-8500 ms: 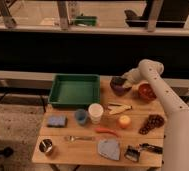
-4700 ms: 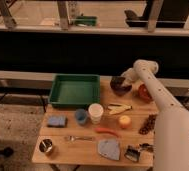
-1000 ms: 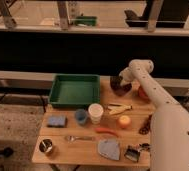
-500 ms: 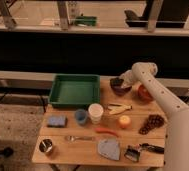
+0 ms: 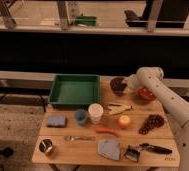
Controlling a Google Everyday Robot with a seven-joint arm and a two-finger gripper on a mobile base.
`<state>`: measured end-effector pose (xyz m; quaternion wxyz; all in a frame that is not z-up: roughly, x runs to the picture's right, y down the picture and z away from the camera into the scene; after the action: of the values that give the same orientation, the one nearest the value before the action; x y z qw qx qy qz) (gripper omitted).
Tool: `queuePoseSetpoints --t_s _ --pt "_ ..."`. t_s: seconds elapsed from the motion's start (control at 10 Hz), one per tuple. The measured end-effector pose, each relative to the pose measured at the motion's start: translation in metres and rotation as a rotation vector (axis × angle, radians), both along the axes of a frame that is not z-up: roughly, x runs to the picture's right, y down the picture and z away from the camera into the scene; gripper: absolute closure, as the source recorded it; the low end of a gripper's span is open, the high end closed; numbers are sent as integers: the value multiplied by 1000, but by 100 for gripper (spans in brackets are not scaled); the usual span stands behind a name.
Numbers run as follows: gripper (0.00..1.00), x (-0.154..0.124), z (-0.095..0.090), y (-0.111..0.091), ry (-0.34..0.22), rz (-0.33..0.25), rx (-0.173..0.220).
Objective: Wipe purple bowl with eraser
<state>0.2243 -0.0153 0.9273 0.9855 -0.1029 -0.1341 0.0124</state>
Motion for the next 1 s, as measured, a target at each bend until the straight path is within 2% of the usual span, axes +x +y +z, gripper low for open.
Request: queuePoseSetpoints --t_s 0.2,0.5,1.0 --pt "100 7 0 1 14 8 -4" --pt "100 20 8 -11 49 16 9" --pt "100 18 42 -45 84 5 18"
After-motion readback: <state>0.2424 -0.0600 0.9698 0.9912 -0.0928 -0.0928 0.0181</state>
